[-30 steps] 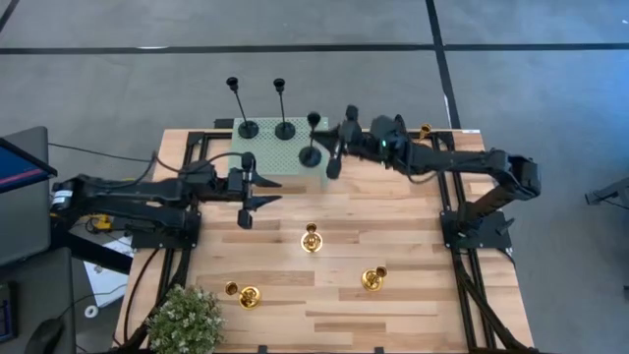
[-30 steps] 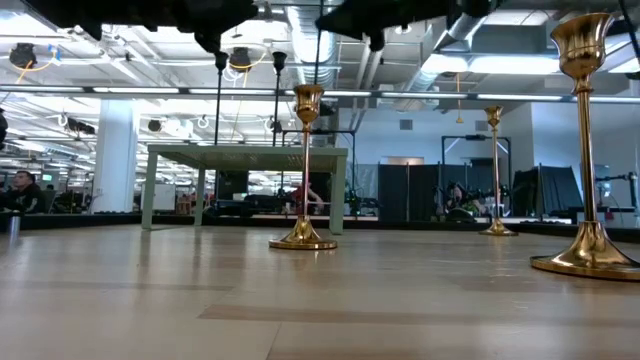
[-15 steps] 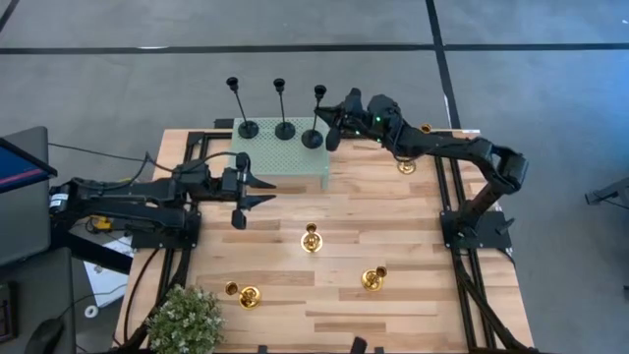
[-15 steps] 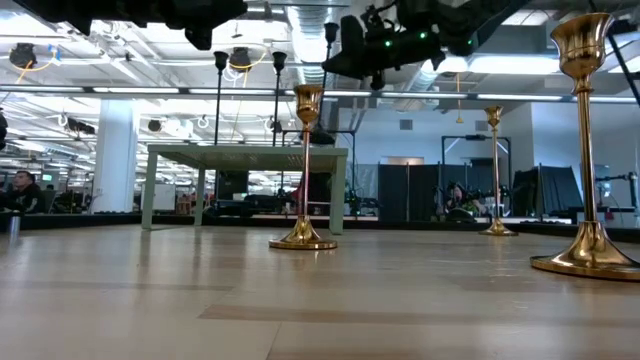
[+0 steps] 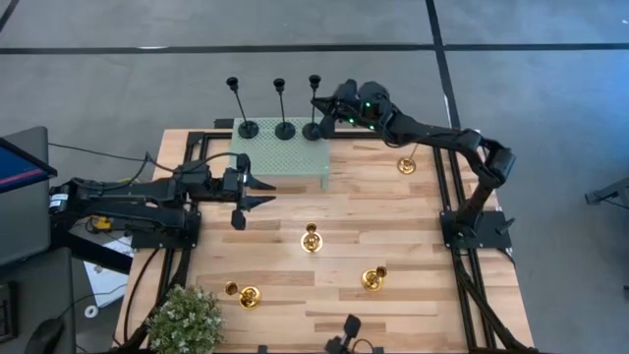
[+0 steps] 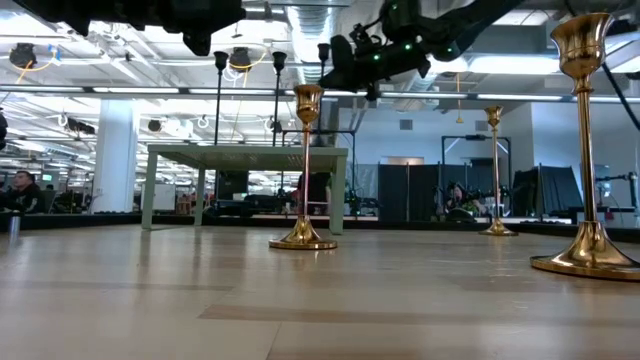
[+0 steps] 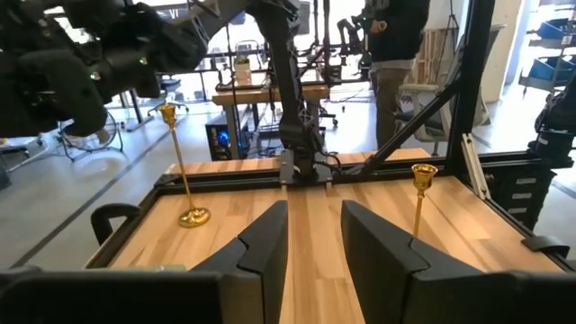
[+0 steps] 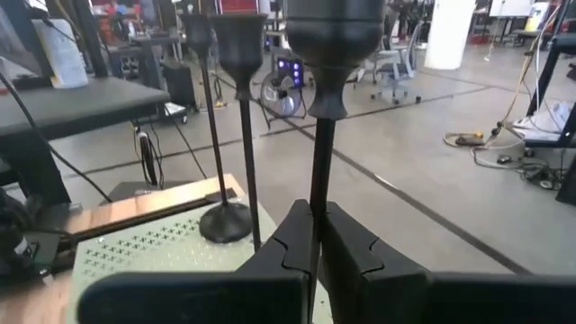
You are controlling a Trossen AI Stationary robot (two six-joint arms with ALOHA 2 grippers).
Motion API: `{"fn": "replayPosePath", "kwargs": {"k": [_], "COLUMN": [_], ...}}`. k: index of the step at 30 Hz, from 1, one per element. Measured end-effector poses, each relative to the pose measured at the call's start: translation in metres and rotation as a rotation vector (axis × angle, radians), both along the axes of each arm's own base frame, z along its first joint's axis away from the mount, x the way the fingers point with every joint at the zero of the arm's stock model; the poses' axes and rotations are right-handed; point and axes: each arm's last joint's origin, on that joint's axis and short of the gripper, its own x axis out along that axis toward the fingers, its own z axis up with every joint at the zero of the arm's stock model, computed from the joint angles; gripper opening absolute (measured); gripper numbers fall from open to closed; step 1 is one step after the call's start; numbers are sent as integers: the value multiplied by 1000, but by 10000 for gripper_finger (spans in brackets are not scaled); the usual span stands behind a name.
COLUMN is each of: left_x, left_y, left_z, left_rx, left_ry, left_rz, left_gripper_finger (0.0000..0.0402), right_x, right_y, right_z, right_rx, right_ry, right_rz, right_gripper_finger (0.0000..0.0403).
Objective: Pick & Place candle stick holders
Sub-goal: Put the black candle holder on the shelf
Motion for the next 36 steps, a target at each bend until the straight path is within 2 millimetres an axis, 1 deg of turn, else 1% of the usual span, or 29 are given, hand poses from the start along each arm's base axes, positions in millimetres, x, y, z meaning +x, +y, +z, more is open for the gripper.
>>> {"fn": "replayPosePath", "kwargs": {"k": [4,8,17,27,31,36], "left_x": [0,0,0,0,0,0], "left_y": [0,0,0,0,0,0], "left_z": [0,0,0,0,-1,-1], "left_rx": [0,0,-1,0,-1,-1], "left_ry": [2,3,4,4,7,7], "left_rz": [0,0,0,0,0,0], "left_gripper_finger": [106,106,106,106,106,106], "right_x": [5,6,1,1,1,2], "right_y": [-4,-9,-16,-16,-16,-15], "right_z": [-5,-11,-11,-12,-12,-12], "right_rx": [5,19,13,19,21,16], "right_ry": [9,19,20,26,26,32], "right_rz": [-2,-13,-58,-58,-57,-53], "right_gripper_finger": [0,0,0,1,22,68]}}
